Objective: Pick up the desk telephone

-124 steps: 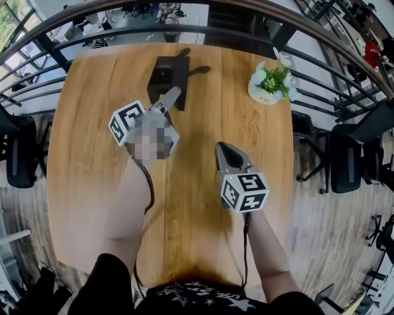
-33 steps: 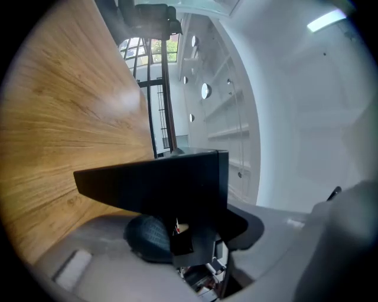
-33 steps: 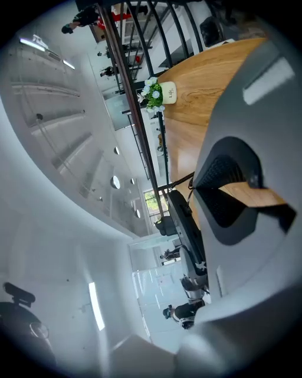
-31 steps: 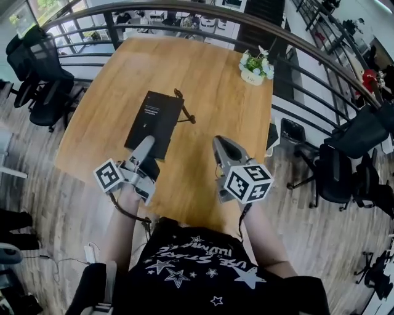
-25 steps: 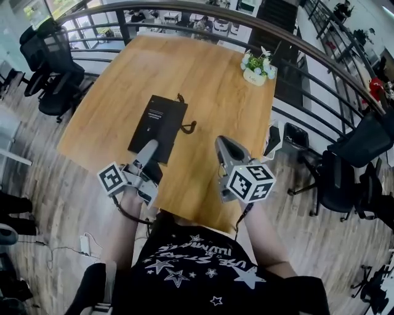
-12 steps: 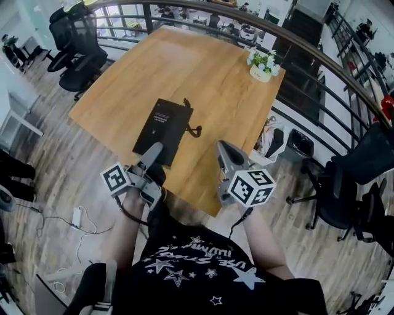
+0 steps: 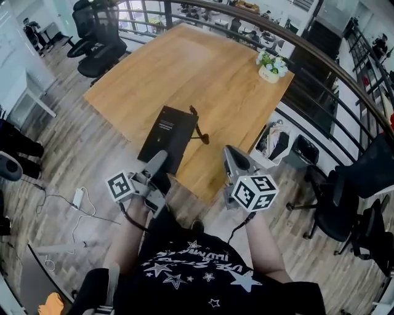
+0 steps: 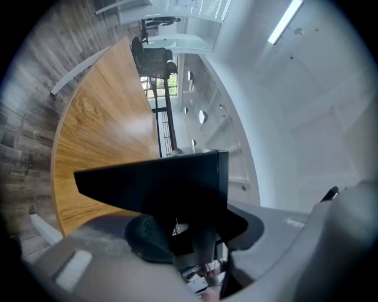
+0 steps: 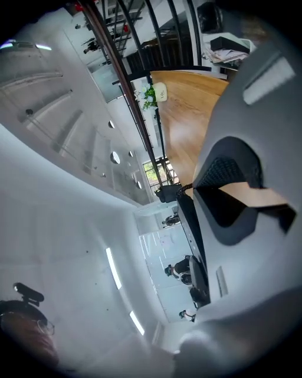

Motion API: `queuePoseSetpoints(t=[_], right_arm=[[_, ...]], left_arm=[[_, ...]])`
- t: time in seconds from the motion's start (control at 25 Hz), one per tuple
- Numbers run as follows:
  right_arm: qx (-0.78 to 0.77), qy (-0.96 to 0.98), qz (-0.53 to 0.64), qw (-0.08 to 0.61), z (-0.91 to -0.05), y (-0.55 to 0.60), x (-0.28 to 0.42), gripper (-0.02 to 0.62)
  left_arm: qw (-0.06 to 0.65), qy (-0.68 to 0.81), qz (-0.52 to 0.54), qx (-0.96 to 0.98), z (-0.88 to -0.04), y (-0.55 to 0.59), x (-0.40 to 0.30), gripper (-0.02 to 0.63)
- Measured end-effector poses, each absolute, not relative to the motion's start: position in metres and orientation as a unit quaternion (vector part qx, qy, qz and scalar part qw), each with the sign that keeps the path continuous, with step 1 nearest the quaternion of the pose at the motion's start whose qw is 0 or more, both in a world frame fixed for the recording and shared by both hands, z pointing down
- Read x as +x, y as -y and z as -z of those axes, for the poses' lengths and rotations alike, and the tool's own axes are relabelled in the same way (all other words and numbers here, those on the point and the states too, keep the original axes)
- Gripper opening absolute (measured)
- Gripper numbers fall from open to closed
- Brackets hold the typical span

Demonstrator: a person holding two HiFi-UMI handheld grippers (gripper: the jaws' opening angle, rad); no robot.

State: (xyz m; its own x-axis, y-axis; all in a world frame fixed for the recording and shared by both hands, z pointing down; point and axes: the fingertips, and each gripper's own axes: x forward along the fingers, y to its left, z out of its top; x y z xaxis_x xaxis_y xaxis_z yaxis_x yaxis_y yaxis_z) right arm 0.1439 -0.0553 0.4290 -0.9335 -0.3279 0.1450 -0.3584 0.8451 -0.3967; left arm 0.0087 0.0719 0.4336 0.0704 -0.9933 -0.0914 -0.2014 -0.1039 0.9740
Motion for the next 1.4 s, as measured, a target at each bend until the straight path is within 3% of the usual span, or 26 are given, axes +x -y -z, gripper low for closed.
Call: queuePoseSetpoints(t=[1.4], right_arm=[[0.165, 0.958, -0.222, 0.071, -0.424, -0.118, 0.127, -0.002]], left_arm=[[0.451, 0.497, 0.453, 0.587, -0.438, -0.266, 0.022, 0.196]])
